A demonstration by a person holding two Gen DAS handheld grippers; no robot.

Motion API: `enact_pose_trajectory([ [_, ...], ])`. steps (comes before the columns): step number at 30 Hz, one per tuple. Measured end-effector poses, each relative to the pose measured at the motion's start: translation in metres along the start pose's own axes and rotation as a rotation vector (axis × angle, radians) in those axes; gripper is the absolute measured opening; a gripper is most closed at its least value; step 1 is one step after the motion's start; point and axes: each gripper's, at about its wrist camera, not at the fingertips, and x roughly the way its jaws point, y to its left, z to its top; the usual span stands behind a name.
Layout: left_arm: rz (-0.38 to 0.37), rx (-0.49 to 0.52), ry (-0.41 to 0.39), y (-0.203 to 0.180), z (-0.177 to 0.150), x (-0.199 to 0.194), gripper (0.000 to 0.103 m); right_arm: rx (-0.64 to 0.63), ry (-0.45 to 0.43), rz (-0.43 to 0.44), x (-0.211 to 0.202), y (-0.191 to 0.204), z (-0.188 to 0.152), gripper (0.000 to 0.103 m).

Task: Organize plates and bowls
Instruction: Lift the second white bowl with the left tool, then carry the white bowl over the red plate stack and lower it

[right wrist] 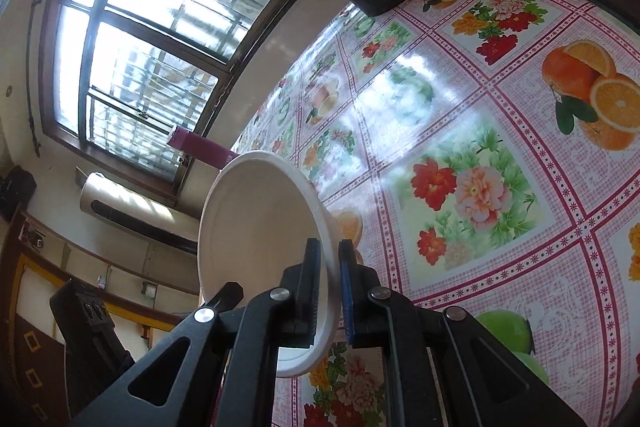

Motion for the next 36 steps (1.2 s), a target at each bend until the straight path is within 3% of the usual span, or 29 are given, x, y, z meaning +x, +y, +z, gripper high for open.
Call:
enact_pose_trajectory([
  [13,0.024,-0.024,-0.034,0.034,-0.031,-0.028,0.011,-0.06,0.011,0.023,0.005,0.025,-0.042,0.009],
  [23,0.089,-0.062,-0.094,0.072,-0.054,-0.064,0.011,-0.135,0.058,0.064,0.023,0.063,-0.079,0.009],
  [36,0.117,-0.122,-0.153,0.109,-0.077,-0.106,0.011,-0.211,0.113,0.097,0.031,0.108,-0.112,0.009],
])
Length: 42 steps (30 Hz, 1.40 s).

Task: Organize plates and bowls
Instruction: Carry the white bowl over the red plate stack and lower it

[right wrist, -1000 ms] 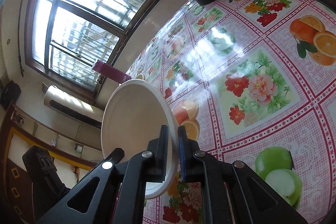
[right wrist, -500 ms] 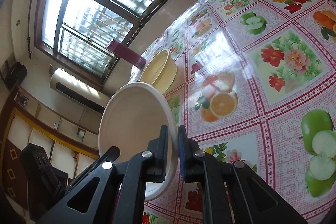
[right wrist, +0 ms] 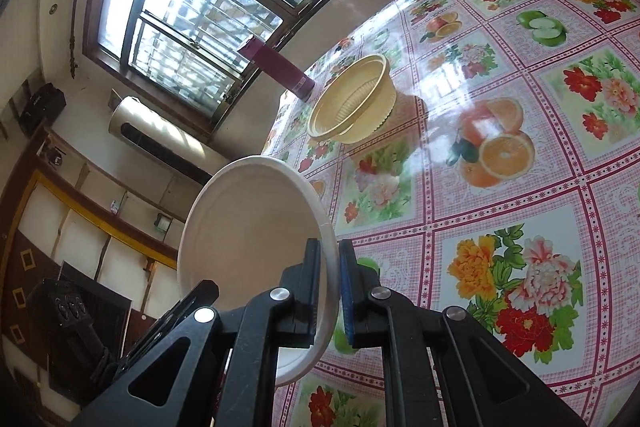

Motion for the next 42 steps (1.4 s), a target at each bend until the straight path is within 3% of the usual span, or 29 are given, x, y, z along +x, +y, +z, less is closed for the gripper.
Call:
enact_pose_trajectory([
  [10,0.036,-0.052,-0.044,0.038,-0.003,-0.032,0.011,-0.071,0.038,0.039,0.016,0.048,-0.014,0.01],
  [25,0.179,-0.16,-0.055,0.116,-0.021,-0.053,0.011,-0.185,0.164,0.117,0.073,0.126,-0.042,0.013],
  [34,0.23,-0.207,-0.028,0.147,-0.037,-0.054,0.011,-0.221,0.251,0.127,0.105,0.147,-0.07,0.013],
  [42,0.227,-0.221,-0.019,0.158,-0.042,-0.061,0.011,-0.248,0.289,0.131,0.113,0.157,-0.086,0.014],
])
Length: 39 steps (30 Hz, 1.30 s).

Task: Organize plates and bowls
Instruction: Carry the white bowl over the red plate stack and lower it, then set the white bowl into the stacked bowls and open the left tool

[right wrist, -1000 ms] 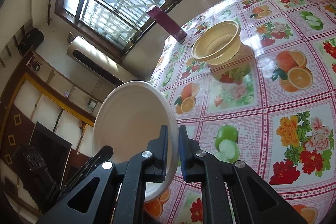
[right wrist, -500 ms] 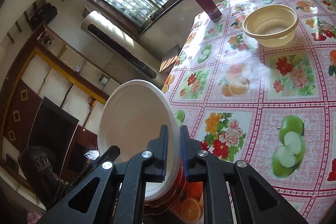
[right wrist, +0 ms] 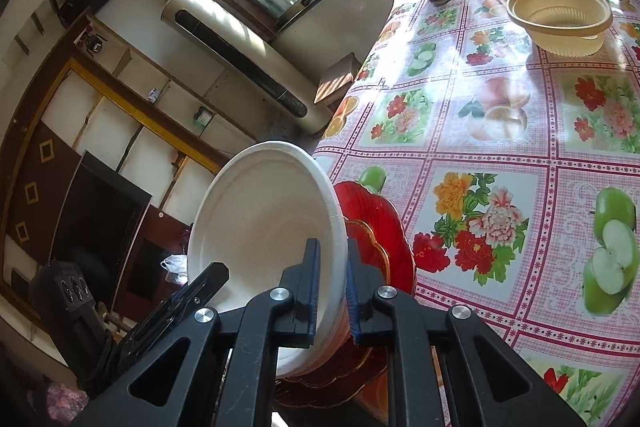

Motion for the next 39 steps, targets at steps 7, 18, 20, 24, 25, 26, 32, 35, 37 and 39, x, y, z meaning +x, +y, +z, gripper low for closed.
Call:
enact_pose_trajectory([
  [7,0.018,0.0,-0.016,0.007,0.001,-0.011,0.013,-0.022,0.039,0.008,0.01,0.01,-0.009,0.014],
  [18,0.038,-0.009,0.058,0.022,-0.015,0.005,0.014,-0.07,0.067,-0.019,0.02,0.018,-0.019,0.014],
  [20,0.04,-0.009,0.072,0.024,-0.017,0.007,0.014,-0.081,0.068,-0.028,0.021,0.018,-0.02,0.014],
  [24,0.035,-0.015,0.084,0.026,-0.021,0.008,0.018,-0.109,0.064,-0.05,0.022,0.019,-0.023,0.014],
  [25,0.038,-0.015,0.083,0.027,-0.021,0.007,0.025,-0.119,0.062,-0.058,0.022,0.02,-0.023,0.014],
  [26,0.042,-0.015,0.081,0.028,-0.021,0.006,0.032,-0.131,0.057,-0.068,0.021,0.021,-0.023,0.015],
  [32,0.045,-0.06,0.036,0.04,-0.021,-0.005,0.076,-0.156,0.034,-0.076,0.01,0.024,-0.023,0.049],
  [35,0.047,-0.068,-0.018,0.044,-0.019,-0.015,0.088,-0.14,-0.002,-0.056,-0.002,0.017,-0.017,0.06],
  [37,0.045,-0.058,-0.051,0.04,-0.016,-0.021,0.092,-0.085,-0.032,-0.037,-0.013,0.005,-0.011,0.077],
  [39,0.033,-0.041,-0.073,0.032,-0.013,-0.025,0.102,-0.018,-0.047,-0.016,-0.021,-0.012,-0.005,0.088],
])
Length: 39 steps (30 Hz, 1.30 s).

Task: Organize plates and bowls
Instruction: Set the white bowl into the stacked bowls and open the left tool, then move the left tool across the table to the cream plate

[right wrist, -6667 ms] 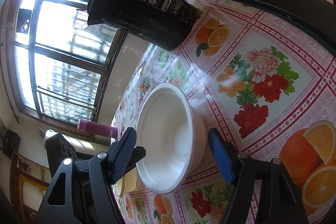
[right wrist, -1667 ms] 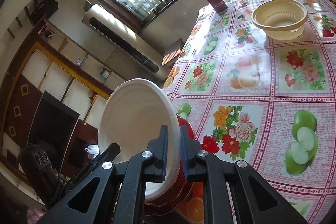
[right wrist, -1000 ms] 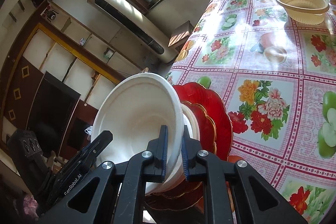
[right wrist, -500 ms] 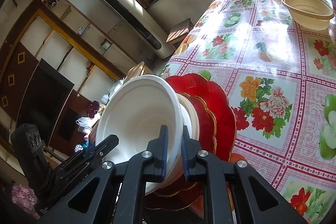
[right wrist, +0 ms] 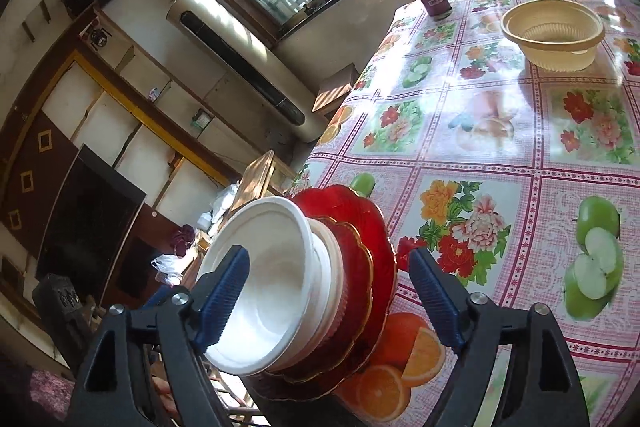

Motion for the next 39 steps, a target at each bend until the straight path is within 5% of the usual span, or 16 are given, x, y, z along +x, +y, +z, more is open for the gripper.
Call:
enact_pose_trajectory([
  [5,-0.06,0.083,-0.03,-0.035,0.008,-0.009,0.103,0.13,-0.016,-0.019,-0.014,-0.046,0.011,0.102],
  [12,-0.132,0.184,-0.048,-0.091,0.018,-0.017,0.103,0.26,-0.081,-0.039,-0.044,-0.101,0.022,0.102],
  [23,-0.262,0.277,0.094,-0.184,0.018,0.021,0.103,0.312,-0.225,-0.083,-0.102,-0.157,0.035,0.103],
  [29,-0.27,0.32,0.142,-0.225,0.016,0.042,0.103,0.368,-0.299,-0.137,-0.128,-0.198,0.04,0.103],
  [39,-0.26,0.348,0.157,-0.271,0.021,0.069,0.103,0.435,-0.31,-0.105,-0.141,-0.224,0.044,0.103],
])
